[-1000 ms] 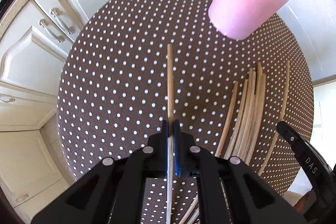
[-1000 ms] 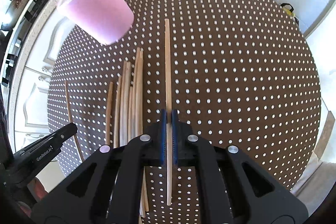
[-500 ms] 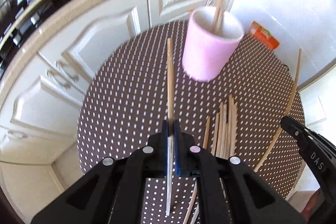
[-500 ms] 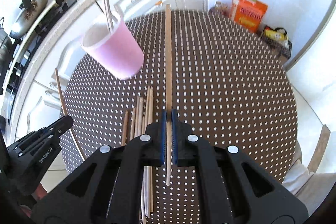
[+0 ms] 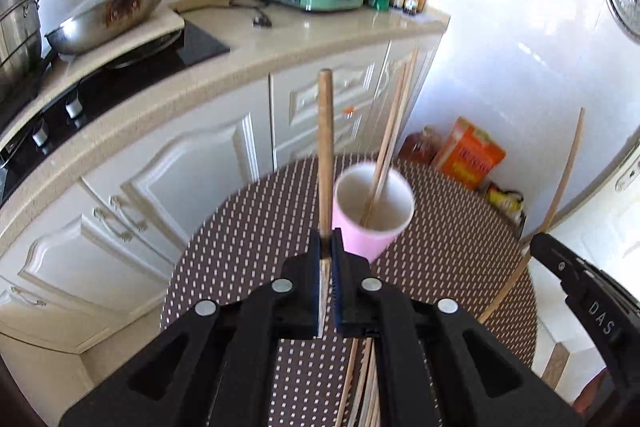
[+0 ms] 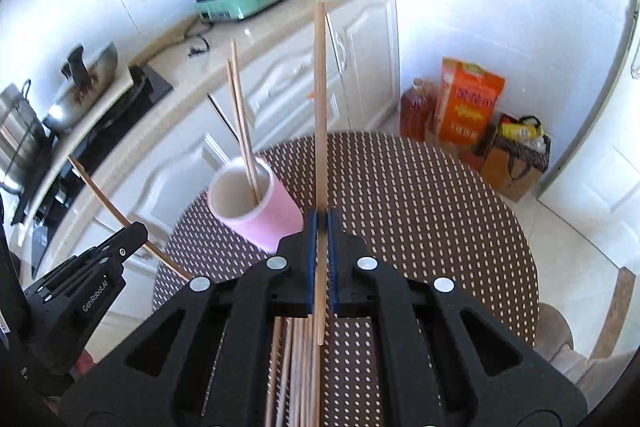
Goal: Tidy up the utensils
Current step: 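Lift the left tool's chopstick into the pink cup while the right tool inserts its chopstick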
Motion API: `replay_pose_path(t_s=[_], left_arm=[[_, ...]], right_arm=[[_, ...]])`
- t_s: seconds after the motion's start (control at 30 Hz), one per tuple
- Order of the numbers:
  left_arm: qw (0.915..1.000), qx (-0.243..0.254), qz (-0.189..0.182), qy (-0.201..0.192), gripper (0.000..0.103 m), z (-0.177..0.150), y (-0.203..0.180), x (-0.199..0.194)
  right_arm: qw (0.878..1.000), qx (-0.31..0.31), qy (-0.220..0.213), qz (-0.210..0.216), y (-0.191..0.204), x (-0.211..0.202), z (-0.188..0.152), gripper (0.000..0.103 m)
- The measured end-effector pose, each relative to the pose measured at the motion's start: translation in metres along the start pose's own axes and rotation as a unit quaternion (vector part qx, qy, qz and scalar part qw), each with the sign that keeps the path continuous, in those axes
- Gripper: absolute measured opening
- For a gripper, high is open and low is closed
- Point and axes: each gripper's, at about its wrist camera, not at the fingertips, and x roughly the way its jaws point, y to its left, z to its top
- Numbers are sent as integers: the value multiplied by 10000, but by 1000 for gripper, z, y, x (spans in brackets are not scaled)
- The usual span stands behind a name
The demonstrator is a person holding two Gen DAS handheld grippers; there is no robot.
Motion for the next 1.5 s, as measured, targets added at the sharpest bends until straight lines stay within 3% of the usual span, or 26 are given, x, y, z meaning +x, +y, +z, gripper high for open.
replay_pose_path(t_s=[0.53,0.8,1.5], left_arm=[[9976,-129,-426,-523,6,74,4,-50],[9969,-149,-481,-610,6,95,-2,-43],[9980,-11,-535,-346,6,124,-17,12]], right_arm=[[9965,257,-781,167,24,-13,52,5],[9943,376,-943,315,34,1,69,6],[9989,348,-257,202,41,80,72,6]])
